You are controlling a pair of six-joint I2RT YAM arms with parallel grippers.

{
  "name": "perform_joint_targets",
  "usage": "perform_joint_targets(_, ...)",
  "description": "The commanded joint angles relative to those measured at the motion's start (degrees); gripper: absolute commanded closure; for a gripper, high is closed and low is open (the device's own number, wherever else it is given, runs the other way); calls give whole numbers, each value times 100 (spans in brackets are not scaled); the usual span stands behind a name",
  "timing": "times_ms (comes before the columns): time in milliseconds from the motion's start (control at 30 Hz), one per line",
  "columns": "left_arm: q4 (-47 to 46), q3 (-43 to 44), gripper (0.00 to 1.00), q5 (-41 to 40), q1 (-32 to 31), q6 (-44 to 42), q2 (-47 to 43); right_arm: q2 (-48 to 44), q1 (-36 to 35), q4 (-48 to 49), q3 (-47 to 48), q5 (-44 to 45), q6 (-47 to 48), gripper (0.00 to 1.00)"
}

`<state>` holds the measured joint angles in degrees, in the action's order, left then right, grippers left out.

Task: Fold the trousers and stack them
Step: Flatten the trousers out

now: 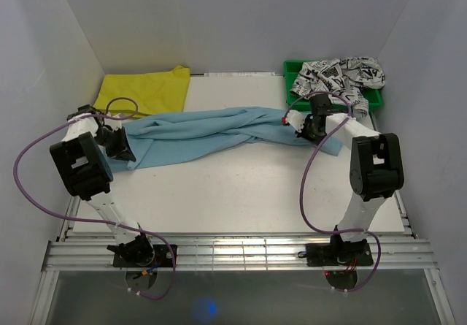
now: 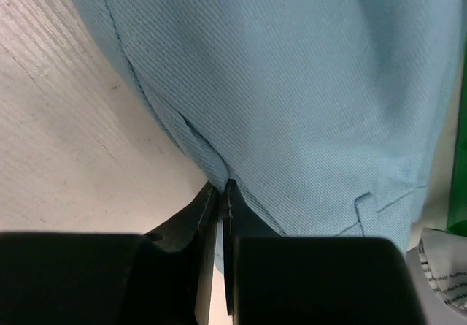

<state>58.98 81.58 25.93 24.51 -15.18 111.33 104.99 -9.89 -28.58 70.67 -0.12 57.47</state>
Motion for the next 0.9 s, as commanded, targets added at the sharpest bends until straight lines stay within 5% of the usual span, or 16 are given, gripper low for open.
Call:
perform_joint_targets(0,52,402,100,96,-34,-117,-111,-391,-22,98,332,-6,27,92)
perform_joint_targets(500,1176,2388,100,482,53,-749,-445,-1296,48,-104,658,302,229,92)
perform_joint_targets(767,2144,3267,100,1229,1458,-1619,-867,-2781,645,-227,-96,223,800,92)
perform_joint_targets(867,2153,2797,100,1169,2074,-2266,-1278,-3361,936,-323,-589,74,1116,92)
